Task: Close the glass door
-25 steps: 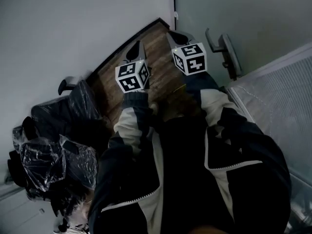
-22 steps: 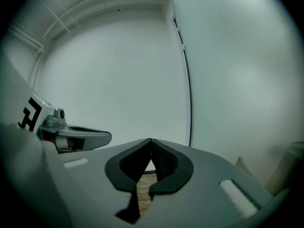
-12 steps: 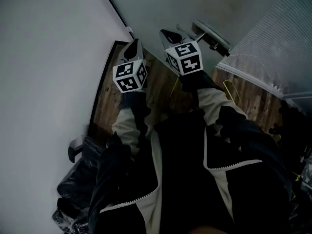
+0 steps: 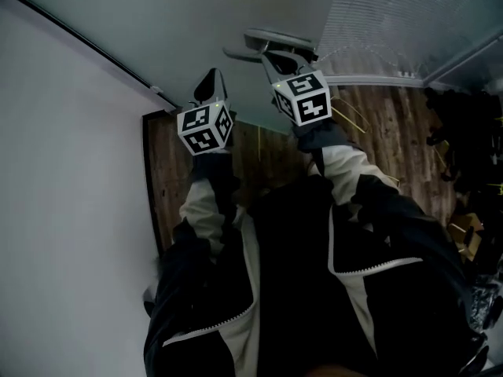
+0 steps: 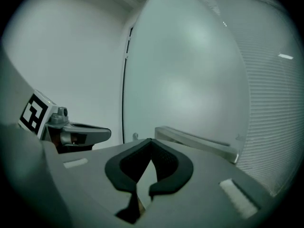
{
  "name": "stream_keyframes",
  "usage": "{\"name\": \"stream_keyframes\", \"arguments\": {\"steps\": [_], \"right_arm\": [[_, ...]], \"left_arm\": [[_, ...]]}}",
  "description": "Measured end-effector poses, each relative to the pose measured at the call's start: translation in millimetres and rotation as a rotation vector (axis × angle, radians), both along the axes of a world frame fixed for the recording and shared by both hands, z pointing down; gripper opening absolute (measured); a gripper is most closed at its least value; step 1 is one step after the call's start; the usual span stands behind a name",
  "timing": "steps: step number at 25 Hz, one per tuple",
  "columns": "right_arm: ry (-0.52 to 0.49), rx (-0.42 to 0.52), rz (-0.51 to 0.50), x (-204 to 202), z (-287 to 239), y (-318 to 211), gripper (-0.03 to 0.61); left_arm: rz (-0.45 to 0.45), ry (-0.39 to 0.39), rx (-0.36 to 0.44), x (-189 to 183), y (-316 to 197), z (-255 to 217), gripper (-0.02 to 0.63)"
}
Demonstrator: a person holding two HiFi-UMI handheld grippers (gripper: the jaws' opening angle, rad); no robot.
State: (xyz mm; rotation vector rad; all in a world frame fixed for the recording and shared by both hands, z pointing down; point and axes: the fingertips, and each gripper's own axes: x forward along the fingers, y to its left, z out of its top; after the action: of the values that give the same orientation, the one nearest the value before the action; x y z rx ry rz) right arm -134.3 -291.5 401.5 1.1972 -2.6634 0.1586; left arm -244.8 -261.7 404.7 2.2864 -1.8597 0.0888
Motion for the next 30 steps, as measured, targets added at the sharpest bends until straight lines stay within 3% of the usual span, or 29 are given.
{"name": "stream_keyframes", "arguments": {"steps": [5,14,15,16,18,21,25,26,30], "right_arm": [[0.055,0.033,0.034,18,-3,-1,0.005],[0.313,0.18,-0.027,6,-3,-4,0.006],[0.366,0.196,-0.044,4,-1,-3,0.034],[0.442,0.221,-0.066,1,2,-2,0.109],[0.652,0.3,-0.118,-3,11,-2,0.201],[0.967,0.431,-0.167,-9,28,-7,0.253],[1.156,0.528,-0.186,-19,44,-13,0.253],[1.196,0.551,-0.182,-20,47,-15,0.161],[1.255,0.586,-0.18,-22,52,-18,0.144]], "left_arm": [[0.06,-0.002,0.009,21,-11,-4,0.0],[0.08,0.0,0.015,14,-21,-5,0.0],[0.082,0.0,0.014,14,-21,-5,0.0],[0.083,0.0,0.012,13,-22,-5,0.0],[0.084,0.002,0.007,11,-22,-4,0.0],[0.085,0.009,0.004,6,-20,0,0.0],[0.091,0.015,0.002,3,-17,3,0.0],[0.094,0.016,0.003,3,-18,3,0.0],[0.097,0.021,0.009,-1,-19,4,0.0]]}}
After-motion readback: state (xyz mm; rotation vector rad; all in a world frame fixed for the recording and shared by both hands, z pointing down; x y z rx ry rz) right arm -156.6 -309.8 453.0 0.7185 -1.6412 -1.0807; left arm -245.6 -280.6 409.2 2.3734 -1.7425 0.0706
